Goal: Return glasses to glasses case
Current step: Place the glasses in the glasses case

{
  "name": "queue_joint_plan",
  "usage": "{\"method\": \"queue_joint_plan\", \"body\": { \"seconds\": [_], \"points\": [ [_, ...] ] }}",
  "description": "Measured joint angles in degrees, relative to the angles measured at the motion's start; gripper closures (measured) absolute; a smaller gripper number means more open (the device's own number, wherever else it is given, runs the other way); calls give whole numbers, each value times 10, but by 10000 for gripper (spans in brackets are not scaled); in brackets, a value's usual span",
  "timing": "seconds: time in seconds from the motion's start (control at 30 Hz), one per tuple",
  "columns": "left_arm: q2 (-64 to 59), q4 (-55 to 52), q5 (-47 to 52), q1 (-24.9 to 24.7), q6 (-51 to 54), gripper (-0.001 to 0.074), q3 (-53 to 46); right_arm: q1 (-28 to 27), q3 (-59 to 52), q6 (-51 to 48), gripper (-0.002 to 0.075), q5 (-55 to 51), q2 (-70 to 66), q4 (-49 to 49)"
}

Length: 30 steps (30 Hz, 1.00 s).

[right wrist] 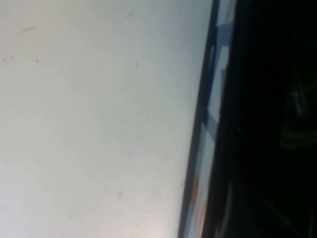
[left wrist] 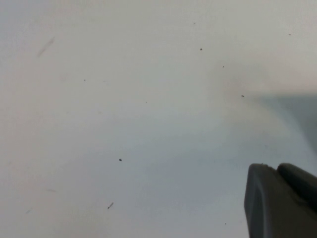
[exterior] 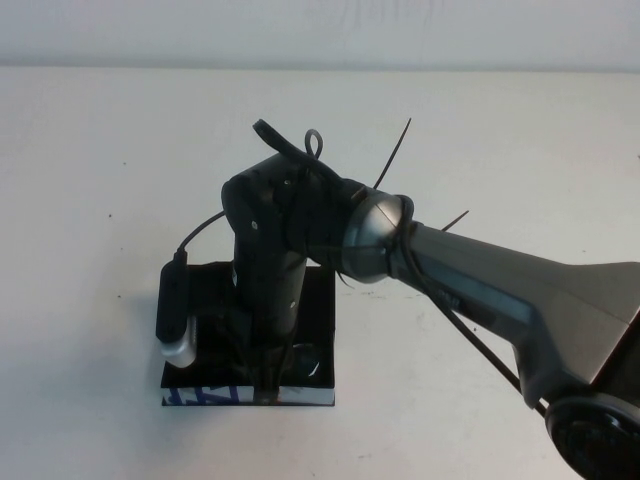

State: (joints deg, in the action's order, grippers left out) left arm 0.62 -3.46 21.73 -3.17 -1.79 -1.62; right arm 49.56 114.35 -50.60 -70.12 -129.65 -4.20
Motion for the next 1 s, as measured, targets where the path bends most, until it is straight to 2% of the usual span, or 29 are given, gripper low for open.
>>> {"method": "queue_joint_plan", "body": {
  "seconds": [0.2,0.6,0.73,0.87,1.0],
  "points": [
    [0,0,0,0,0,735,0,-1,19,11,491,0,0,11],
    [0,0,0,0,0,735,0,-1,42,73,501,-1,23,42],
    [0,0,0,0,0,735,0,-1,12,130,552,-1,77,50],
    [0,0,0,0,0,735,0,-1,-51,178,676,-4,136,77],
    [0,0,0,0,0,735,0,-5,-68,209,725,-6,156,85]
  ]
}}
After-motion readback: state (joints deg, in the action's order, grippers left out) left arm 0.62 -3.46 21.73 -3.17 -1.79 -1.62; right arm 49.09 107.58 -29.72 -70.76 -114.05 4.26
